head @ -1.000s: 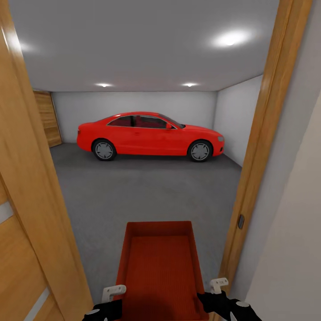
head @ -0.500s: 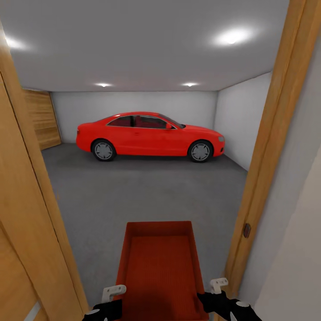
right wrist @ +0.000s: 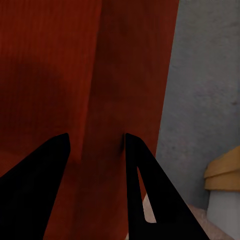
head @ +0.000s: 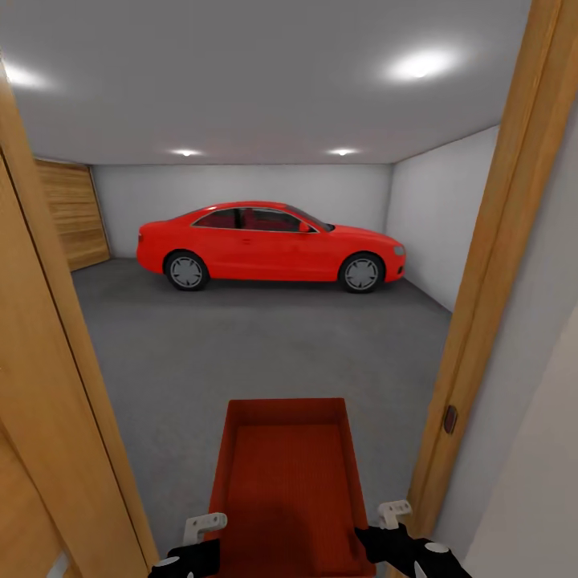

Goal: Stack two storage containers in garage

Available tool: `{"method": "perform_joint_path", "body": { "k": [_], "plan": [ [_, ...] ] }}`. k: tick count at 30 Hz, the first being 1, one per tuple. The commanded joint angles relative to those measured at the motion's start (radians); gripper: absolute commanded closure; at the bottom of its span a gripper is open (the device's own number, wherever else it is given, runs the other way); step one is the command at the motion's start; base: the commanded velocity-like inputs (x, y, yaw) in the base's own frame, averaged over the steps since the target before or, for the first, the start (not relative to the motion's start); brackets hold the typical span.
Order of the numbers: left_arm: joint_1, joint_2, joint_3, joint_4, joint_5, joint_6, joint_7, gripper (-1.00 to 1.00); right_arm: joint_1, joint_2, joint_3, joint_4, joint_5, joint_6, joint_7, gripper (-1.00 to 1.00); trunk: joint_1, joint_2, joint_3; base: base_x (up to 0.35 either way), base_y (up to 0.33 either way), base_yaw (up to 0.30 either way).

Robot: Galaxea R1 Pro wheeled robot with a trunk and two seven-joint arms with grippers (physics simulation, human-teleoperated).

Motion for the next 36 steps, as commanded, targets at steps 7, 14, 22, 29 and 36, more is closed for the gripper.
{"method": "perform_joint_path", "body": {
  "k": [7,14,22,29,36],
  "plan": [
    [0.000,-0.002,-0.001,-0.003,-0.026,-0.035,0.009,1.00,-0.001,0.007,-0.004,0.001,-0.018,0.007,0.029,1.00,0.000,-0.001,-0.002,0.044,0.086,0.000],
    [0.000,-0.002,-0.001,-0.003,-0.026,-0.035,0.008,1.00,-0.001,0.007,-0.004,0.001,-0.017,0.007,0.029,1.00,0.000,-0.001,-0.002,0.001,0.003,0.000],
    [0.000,0.000,-0.001,-0.003,-0.025,-0.035,0.007,1.00,-0.001,0.007,-0.004,0.001,-0.017,0.007,0.034,1.00,0.000,-0.001,-0.002,0.183,0.000,0.000],
    [0.000,0.000,-0.001,-0.003,-0.025,-0.035,0.007,1.00,-0.001,0.007,-0.004,0.001,-0.017,0.007,0.037,1.00,0.000,-0.001,-0.002,0.027,0.000,0.000],
    [0.000,0.001,-0.001,-0.003,-0.025,-0.035,0.006,1.00,-0.001,0.007,-0.004,0.001,-0.017,0.007,0.038,1.00,0.000,-0.001,-0.002,0.124,0.000,0.000]
  ]
}}
